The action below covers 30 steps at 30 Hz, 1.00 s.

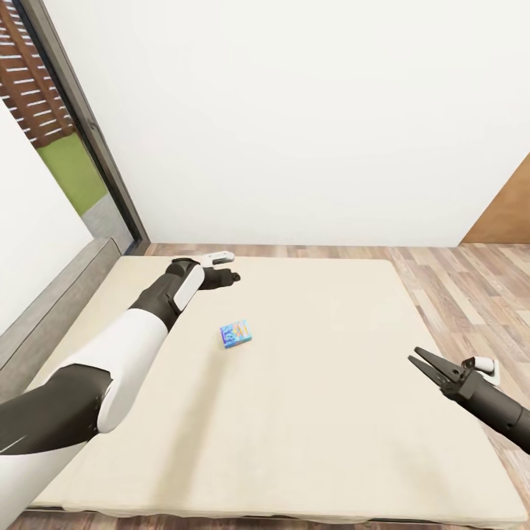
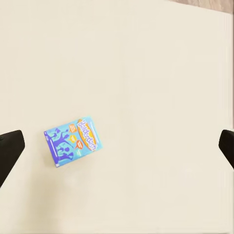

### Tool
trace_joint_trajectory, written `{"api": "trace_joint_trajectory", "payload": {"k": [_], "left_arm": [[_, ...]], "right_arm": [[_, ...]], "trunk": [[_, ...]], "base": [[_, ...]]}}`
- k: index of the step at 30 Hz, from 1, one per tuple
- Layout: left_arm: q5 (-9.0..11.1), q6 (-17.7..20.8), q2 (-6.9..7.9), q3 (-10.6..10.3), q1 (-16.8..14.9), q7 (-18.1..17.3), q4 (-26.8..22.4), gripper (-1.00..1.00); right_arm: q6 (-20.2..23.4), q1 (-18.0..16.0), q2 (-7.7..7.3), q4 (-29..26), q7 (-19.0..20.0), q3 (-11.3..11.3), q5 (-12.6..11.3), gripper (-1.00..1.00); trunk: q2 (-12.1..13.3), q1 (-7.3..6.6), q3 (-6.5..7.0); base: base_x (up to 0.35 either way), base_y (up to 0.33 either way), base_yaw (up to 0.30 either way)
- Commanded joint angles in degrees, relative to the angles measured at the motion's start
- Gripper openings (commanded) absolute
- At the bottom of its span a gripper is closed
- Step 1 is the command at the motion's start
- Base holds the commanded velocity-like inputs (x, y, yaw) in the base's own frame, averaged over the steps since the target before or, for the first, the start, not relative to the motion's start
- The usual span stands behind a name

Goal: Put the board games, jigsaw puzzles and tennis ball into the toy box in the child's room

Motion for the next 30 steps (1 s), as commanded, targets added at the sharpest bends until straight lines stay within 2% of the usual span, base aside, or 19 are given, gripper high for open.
{"api": "trace_joint_trajectory", "payload": {"k": [1,10,15,21,30], "left_arm": [[0.55,0.2,-0.06,-0.28,-0.04,0.56,-0.07,1.0],[0.47,0.17,-0.38,-0.4,-0.05,0.62,-0.07,1.0],[0.5,0.2,-0.36,-0.38,-0.25,0.61,-0.14,1.0],[0.55,-0.03,-0.32,-0.28,-1.24,0.57,-0.18,1.0],[0.48,0.23,-0.25,-0.24,-1.46,0.63,-3.0,1.0]], "right_arm": [[0.35,-0.05,-0.03,-0.03,0.19,-0.09,0.14,1.0],[0.19,-0.06,-0.02,-0.25,0.57,-0.45,0.26,1.0],[0.23,-0.06,-0.02,-0.25,0.59,-1.63,0.28,1.0],[0.42,-0.06,-0.04,-0.14,0.6,-2.9,0.36,1.0],[0.37,-0.04,-0.02,-0.12,0.59,-3.09,0.37,1.0]], "trunk": [[-0.1,0.03,-0.1],[-0.1,0.03,-0.1],[-0.1,0.03,-0.13],[-0.1,0.03,-0.53],[-0.1,0.03,-1.33]], "base": [[0.0,0.0,0.0],[0.0,0.0,0.0],[0.0,0.0,0.0],[0.0,0.0,0.0],[0.0,0.0,0.0]]}}
